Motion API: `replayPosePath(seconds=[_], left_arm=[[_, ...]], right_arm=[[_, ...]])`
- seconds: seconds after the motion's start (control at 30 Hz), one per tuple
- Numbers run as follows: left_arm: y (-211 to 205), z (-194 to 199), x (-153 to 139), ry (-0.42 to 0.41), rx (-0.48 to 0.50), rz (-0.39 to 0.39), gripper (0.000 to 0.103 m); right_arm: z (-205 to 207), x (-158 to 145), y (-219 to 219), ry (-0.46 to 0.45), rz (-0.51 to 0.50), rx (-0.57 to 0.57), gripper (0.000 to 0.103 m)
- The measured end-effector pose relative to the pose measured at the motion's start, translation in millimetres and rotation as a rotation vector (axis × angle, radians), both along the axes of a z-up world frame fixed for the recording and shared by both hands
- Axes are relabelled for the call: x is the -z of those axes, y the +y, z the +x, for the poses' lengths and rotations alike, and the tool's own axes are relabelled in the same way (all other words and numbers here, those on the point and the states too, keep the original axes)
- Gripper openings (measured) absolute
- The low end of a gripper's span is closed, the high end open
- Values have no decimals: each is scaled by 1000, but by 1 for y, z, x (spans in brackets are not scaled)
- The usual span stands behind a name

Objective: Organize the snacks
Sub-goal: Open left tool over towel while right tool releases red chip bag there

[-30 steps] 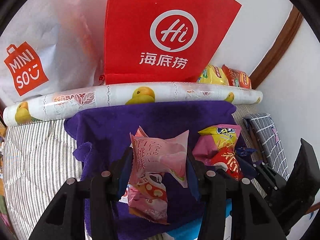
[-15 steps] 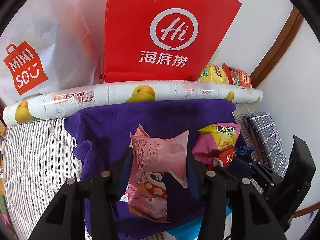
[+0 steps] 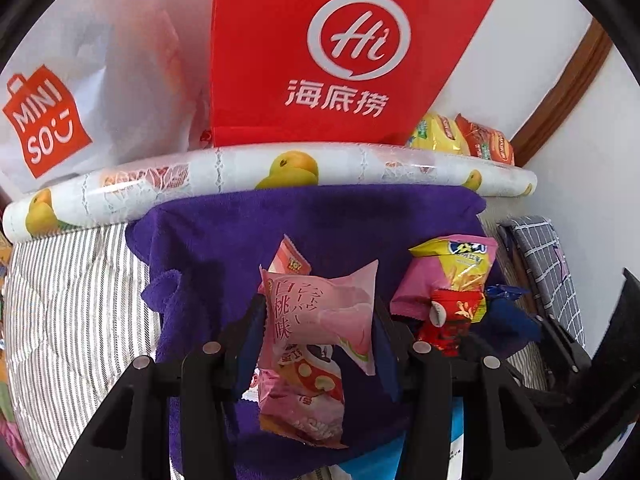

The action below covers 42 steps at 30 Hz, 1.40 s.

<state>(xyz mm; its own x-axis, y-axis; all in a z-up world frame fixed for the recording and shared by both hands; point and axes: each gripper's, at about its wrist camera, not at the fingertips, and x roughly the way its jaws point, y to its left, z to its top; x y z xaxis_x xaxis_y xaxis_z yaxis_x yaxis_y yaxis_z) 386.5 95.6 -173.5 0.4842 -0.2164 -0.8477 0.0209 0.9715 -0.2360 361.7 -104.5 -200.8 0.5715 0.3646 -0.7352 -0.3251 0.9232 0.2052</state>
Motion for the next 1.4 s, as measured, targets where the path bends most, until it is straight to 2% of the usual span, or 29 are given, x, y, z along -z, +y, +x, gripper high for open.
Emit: replayPosePath(seconds=[0.13, 0.4, 0.63, 0.77, 0.87, 0.97, 1.13, 1.23, 1.4], left_arm=[[-6, 2, 7, 20, 14, -3, 48], [-17, 2, 12, 17, 40, 41, 51], [-18, 4, 14, 32, 42, 60, 54], [-20, 4, 13, 41, 48, 70, 61], [-17, 2, 8, 35, 42, 52, 66], [-16, -1, 0, 24, 40, 51, 68], [-16, -9, -16, -8, 46, 46, 70], [-19, -14, -24, -27, 48, 42, 70], [-35, -24, -35, -47, 77, 62, 70]], right_arm=[[-2, -3, -3, -7, 21, -3, 70], [1, 1, -9, 25, 43, 8, 70], [-2, 1, -4, 9, 3, 2, 70], [-4, 2, -2, 3, 0, -9, 70], [-3, 2, -5, 24, 30, -11, 70], [-1, 2, -9, 62, 101, -24, 70], [-12, -8, -13, 46, 76, 4, 70], [-27, -20, -20, 31, 84, 10, 70], [-62, -44, -23, 7, 38, -5, 70]])
